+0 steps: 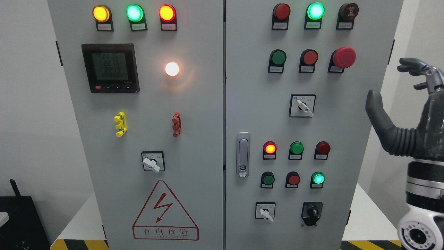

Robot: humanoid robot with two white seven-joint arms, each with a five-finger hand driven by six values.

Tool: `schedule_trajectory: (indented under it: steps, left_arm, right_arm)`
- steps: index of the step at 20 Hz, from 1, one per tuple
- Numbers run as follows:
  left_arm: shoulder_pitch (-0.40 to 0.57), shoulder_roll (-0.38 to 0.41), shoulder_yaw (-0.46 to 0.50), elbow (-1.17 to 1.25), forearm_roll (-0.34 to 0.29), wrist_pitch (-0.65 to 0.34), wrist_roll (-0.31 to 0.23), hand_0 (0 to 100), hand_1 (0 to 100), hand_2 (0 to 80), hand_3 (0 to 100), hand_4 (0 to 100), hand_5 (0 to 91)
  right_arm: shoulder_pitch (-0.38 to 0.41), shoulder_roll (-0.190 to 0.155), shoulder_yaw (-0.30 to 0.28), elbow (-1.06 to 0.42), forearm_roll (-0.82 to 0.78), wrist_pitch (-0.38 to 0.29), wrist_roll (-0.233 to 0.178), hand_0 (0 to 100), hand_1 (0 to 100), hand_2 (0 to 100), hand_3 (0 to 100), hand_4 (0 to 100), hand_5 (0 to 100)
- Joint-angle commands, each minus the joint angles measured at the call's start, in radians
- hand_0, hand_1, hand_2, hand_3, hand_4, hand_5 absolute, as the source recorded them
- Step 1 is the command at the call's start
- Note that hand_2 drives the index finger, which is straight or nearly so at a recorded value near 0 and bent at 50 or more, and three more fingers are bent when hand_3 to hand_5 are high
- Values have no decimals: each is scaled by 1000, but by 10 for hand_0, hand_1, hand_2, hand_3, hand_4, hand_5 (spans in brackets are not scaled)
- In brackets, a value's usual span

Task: Rotate and turn off gray switch
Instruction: 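Move the right hand toward the upper gray rotary switch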

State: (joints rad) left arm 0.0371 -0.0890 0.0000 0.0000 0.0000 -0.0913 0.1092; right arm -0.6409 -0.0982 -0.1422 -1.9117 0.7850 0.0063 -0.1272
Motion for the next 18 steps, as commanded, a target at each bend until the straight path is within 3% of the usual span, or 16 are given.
schedule_trajectory:
  steps: [1, 8, 18]
  left_arm:
    - [0, 0, 32, 23, -8, 1, 0, 120, 389, 0, 0, 0, 0]
    - [0, 0, 31, 23, -8, 1, 0, 120, 389, 0, 0, 0, 0]
    - [0, 0, 32, 23, -8, 1, 0, 120, 389, 0, 0, 0, 0]
  right_arm:
    - [12, 29, 41, 2, 2, 12, 0, 261, 261, 444, 762, 769, 932]
    - [33, 58, 85, 11, 34, 58, 0, 173, 171, 573, 797, 792, 941]
    - [59, 83, 154, 34, 46, 119, 1, 128, 189, 614, 826, 816, 983]
